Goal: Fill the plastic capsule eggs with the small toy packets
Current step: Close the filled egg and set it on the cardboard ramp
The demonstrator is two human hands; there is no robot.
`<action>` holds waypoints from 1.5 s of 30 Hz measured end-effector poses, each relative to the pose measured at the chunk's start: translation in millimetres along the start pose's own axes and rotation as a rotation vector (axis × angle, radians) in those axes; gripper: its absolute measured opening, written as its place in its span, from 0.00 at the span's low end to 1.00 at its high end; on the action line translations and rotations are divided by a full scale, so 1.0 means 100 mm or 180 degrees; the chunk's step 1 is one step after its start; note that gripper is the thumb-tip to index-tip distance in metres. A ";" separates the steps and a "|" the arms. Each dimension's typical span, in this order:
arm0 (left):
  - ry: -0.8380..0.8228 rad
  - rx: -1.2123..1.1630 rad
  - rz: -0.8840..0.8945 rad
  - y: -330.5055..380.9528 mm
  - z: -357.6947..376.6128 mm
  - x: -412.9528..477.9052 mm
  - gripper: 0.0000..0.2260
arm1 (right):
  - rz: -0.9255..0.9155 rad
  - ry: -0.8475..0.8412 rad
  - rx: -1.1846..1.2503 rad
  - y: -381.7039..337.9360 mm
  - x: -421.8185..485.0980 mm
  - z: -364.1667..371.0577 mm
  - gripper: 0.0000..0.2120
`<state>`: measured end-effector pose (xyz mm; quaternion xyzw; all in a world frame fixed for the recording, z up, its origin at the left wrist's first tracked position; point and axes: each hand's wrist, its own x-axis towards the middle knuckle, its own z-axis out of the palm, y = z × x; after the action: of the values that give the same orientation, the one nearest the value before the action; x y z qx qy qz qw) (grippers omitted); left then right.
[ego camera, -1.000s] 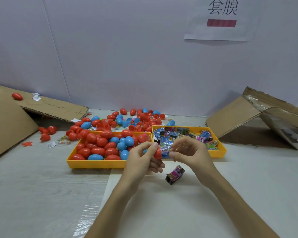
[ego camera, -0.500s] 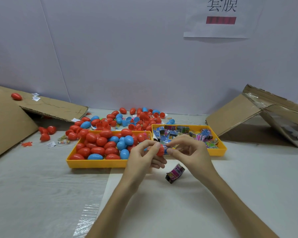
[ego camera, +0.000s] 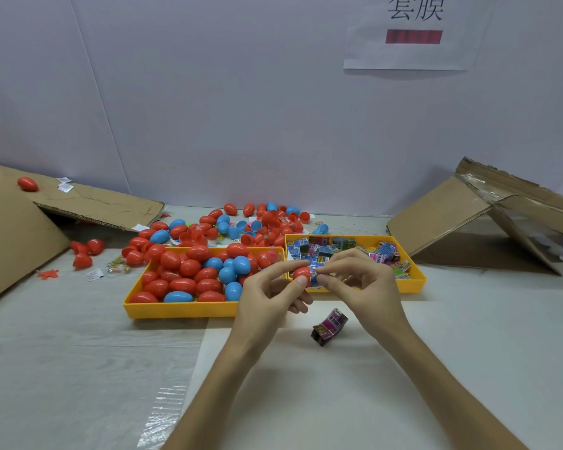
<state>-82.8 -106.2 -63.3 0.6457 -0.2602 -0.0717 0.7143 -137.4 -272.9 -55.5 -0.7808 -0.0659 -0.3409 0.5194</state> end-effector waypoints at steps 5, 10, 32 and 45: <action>0.0071 0.0042 0.0066 0.00 0.00 0.00 0.10 | -0.0001 0.0006 0.0066 0.00 0.00 0.00 0.07; 0.0113 0.0050 0.0096 0.00 -0.01 0.01 0.10 | 0.0031 0.0000 0.0186 0.01 0.02 -0.03 0.10; -0.0049 0.0355 0.0271 -0.03 -0.03 0.01 0.09 | 0.0050 -0.0173 -0.0026 0.01 0.00 0.00 0.06; -0.0115 0.0389 0.0312 -0.01 -0.01 -0.01 0.07 | 0.0014 -0.0146 -0.0137 0.00 0.00 0.00 0.12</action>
<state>-82.9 -105.4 -64.5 0.6732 -0.3083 -0.0321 0.6714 -137.5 -272.6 -55.7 -0.7996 -0.0687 -0.3231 0.5016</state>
